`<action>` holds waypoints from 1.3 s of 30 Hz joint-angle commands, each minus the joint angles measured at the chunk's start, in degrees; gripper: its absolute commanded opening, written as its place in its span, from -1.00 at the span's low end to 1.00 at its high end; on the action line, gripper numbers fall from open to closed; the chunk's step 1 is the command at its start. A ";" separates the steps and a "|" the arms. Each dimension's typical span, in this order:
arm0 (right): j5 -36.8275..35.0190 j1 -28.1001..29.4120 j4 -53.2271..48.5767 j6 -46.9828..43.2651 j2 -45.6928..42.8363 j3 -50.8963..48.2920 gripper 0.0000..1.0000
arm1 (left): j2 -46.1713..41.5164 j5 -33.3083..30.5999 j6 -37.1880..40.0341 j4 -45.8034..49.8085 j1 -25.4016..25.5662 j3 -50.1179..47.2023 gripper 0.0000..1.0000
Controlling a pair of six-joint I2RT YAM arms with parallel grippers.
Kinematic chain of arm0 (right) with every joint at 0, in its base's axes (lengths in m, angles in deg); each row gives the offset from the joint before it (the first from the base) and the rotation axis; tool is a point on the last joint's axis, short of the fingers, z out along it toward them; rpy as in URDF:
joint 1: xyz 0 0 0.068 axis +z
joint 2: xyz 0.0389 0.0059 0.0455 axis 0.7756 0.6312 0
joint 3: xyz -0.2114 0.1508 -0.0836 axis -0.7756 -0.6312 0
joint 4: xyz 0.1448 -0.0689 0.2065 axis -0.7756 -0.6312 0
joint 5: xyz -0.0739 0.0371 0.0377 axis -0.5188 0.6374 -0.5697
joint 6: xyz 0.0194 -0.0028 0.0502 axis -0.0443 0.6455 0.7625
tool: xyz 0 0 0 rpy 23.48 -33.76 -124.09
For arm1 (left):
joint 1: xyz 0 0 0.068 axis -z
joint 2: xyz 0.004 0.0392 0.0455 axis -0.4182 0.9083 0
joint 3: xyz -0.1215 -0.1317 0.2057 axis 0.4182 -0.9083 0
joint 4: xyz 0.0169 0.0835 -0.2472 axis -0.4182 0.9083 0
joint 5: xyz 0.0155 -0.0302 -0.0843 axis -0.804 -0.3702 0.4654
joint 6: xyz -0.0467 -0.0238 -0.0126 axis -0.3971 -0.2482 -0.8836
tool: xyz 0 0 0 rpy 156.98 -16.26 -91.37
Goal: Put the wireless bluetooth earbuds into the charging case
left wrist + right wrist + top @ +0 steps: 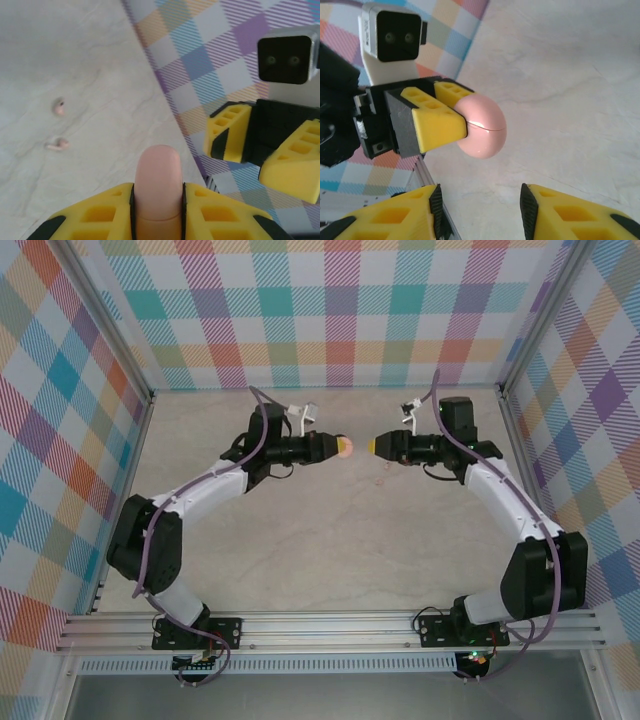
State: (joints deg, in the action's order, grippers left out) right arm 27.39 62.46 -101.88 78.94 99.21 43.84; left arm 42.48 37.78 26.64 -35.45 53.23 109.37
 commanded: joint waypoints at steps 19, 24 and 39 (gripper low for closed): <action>13.58 2.67 -9.02 -10.21 0.62 12.90 0.08 | -6.96 17.48 10.14 3.38 0.57 7.73 -0.52; 13.56 3.17 -10.90 -11.33 2.29 14.14 0.07 | -7.10 18.01 10.69 3.78 1.10 8.16 -0.52; 14.87 5.80 -14.46 -14.03 4.53 16.82 -0.22 | -6.57 17.80 13.46 7.99 2.16 10.03 -0.52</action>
State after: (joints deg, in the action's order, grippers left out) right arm 40.29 67.53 -114.93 67.07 103.18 58.64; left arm 37.56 54.61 38.61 -28.02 54.70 117.43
